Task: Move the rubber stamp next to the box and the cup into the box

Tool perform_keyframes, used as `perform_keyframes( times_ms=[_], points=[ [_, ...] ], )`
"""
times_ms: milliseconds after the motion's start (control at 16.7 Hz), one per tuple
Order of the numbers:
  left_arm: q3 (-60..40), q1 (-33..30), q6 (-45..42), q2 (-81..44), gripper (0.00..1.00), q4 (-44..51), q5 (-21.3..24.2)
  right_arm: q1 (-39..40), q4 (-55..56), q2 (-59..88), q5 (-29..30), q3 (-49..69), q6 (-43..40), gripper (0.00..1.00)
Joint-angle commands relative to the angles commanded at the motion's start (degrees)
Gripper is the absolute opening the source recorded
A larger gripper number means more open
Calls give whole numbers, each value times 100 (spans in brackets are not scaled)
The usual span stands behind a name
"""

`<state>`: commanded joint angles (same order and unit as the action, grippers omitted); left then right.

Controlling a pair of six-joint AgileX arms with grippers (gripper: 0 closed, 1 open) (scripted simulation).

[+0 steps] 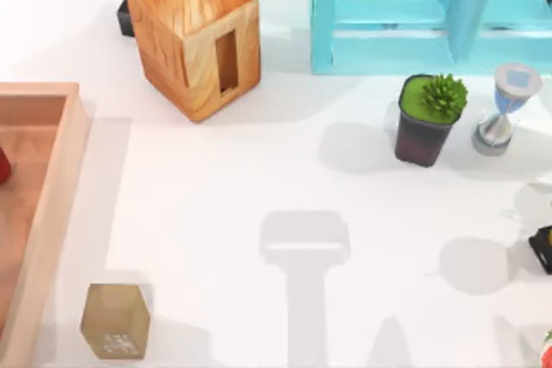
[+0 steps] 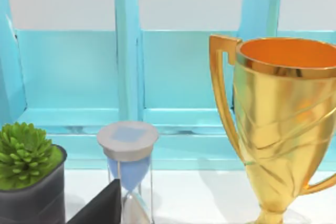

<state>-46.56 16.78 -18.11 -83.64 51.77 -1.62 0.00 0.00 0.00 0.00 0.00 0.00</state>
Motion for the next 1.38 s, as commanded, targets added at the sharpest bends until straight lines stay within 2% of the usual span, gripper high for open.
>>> perform_keyframes(
  times_ms=[660, 1020, 1380],
  points=[
    [-81, -8, -9, 17, 100, 73, -7, 0, 0, 0, 0, 0, 0, 100],
    [-1007, -31, 34, 216, 100, 942, -169, 0, 0, 0, 0, 0, 0, 100],
    [-1806, -73, 54, 395, 100, 2123, -71, 0, 0, 0, 0, 0, 0, 100]
  ],
)
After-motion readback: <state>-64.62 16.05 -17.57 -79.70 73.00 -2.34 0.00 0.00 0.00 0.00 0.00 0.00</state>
